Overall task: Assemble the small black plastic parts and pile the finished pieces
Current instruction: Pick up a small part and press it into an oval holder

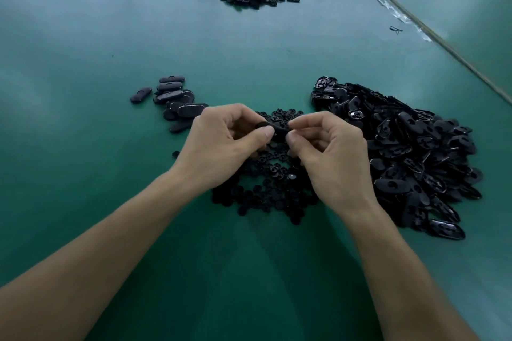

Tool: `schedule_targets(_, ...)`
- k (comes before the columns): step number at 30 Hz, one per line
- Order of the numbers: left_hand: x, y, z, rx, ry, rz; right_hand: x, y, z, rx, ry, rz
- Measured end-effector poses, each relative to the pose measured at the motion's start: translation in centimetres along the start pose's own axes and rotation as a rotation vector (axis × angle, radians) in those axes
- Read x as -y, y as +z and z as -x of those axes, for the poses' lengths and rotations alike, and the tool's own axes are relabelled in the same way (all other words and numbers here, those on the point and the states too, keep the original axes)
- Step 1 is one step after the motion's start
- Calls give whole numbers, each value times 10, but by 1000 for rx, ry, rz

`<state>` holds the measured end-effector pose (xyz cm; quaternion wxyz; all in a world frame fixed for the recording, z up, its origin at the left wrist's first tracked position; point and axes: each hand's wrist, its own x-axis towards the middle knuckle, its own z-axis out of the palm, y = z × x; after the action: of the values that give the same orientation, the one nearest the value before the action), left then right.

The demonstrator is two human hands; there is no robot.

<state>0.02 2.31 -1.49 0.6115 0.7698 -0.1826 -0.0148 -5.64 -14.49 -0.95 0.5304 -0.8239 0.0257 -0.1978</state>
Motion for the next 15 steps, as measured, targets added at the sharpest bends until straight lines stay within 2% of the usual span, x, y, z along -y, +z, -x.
schedule_targets(3, -3, -2, -1, -19, 28, 32, 2, 4, 2, 32, -19, -28)
schedule_targets(11, -7, -3, -1, 22, -49, 165, 2, 8, 3, -5, 6, -87)
schedule_targets(15, -5, -5, -1, 14, -21, 116, 2, 9, 4, -14, -1, -102)
